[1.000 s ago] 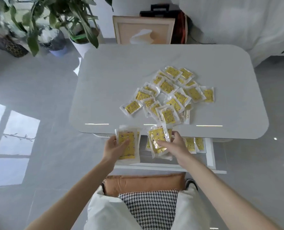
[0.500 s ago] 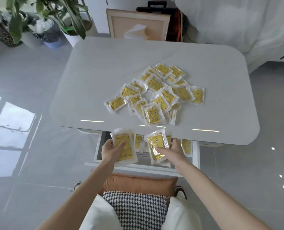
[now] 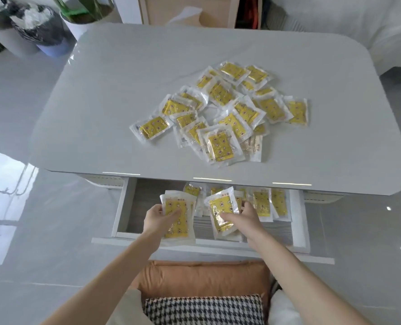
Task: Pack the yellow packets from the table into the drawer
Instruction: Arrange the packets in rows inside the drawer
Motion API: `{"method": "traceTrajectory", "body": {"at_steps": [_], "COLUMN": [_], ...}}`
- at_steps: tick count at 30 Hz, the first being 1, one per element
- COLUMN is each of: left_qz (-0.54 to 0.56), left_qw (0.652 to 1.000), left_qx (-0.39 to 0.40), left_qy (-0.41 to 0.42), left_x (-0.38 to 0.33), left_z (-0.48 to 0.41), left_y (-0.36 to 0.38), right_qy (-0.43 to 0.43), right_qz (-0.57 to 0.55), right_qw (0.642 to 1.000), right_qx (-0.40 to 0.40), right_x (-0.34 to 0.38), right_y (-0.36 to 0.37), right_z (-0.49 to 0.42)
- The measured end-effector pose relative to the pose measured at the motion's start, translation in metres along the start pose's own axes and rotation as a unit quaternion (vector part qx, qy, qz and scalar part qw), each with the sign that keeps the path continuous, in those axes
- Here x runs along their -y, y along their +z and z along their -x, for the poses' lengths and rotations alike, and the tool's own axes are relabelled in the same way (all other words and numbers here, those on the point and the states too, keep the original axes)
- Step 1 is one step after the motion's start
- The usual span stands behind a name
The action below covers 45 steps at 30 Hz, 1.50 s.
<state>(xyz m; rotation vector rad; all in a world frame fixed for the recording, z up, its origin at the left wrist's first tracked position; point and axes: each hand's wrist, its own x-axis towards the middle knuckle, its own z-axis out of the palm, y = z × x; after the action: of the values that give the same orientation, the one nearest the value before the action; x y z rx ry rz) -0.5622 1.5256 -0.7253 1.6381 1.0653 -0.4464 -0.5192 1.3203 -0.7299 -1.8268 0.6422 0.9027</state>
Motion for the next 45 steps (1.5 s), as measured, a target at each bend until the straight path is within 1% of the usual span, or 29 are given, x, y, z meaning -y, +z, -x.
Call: {"method": "traceTrajectory", "body": {"at_steps": [5, 8, 12, 14, 16, 18, 21, 25, 27, 29, 31, 34, 36, 38, 39, 45], "left_qz": [0.043, 0.059, 0.089, 0.106, 0.095, 0.071, 0.034, -0.072, -0.165, -0.272, -0.315, -0.34, -0.33, -0.275, -0.245, -0.173], "left_qw": [0.999, 0.998, 0.996, 0.994, 0.994, 0.996, 0.998, 0.992, 0.978, 0.95, 0.932, 0.917, 0.923, 0.941, 0.947, 0.944], "left_qx": [0.025, 0.024, 0.016, 0.015, 0.012, 0.003, 0.001, -0.012, -0.048, -0.089, -0.109, -0.115, -0.087, -0.029, -0.015, -0.005], "left_qy": [-0.011, 0.001, 0.025, 0.026, 0.044, 0.054, 0.057, 0.108, 0.119, 0.125, 0.144, 0.171, 0.177, 0.193, 0.208, 0.28], "left_x": [0.027, 0.041, 0.062, 0.062, 0.058, 0.057, 0.058, 0.057, 0.054, 0.051, 0.048, 0.043, 0.043, 0.043, 0.044, 0.051], "left_z": [-0.065, -0.106, -0.155, -0.173, -0.191, -0.206, -0.221, -0.232, -0.23, -0.224, -0.214, -0.2, -0.188, -0.177, -0.174, -0.122], "left_y": [0.012, 0.023, 0.033, 0.035, 0.037, 0.039, 0.041, 0.044, 0.044, 0.043, 0.042, 0.036, 0.029, 0.023, 0.02, 0.005], "right_qy": [0.007, -0.008, -0.072, -0.104, -0.138, -0.146, -0.148, -0.16, -0.168, -0.174, -0.186, -0.198, -0.211, -0.219, -0.224, -0.294], "right_qz": [-0.026, -0.037, -0.038, -0.009, 0.025, 0.042, 0.058, 0.08, 0.094, 0.108, 0.128, 0.176, 0.19, 0.185, 0.184, 0.153], "right_qw": [0.999, 0.999, 0.996, 0.994, 0.989, 0.987, 0.986, 0.983, 0.98, 0.978, 0.973, 0.964, 0.958, 0.957, 0.956, 0.942], "right_qx": [0.028, 0.011, -0.031, -0.038, -0.051, -0.059, -0.046, -0.046, -0.046, -0.042, -0.036, -0.035, -0.036, -0.035, -0.037, -0.06], "right_x": [-0.021, -0.03, -0.037, -0.032, -0.024, -0.02, -0.016, -0.013, -0.013, -0.011, -0.01, -0.01, -0.014, -0.021, -0.025, -0.042], "right_y": [0.047, 0.076, 0.105, 0.112, 0.119, 0.124, 0.125, 0.119, 0.118, 0.117, 0.114, 0.107, 0.101, 0.092, 0.087, 0.062], "right_z": [-0.063, -0.092, -0.126, -0.141, -0.155, -0.167, -0.177, -0.188, -0.188, -0.187, -0.179, -0.161, -0.144, -0.126, -0.117, -0.067]}}
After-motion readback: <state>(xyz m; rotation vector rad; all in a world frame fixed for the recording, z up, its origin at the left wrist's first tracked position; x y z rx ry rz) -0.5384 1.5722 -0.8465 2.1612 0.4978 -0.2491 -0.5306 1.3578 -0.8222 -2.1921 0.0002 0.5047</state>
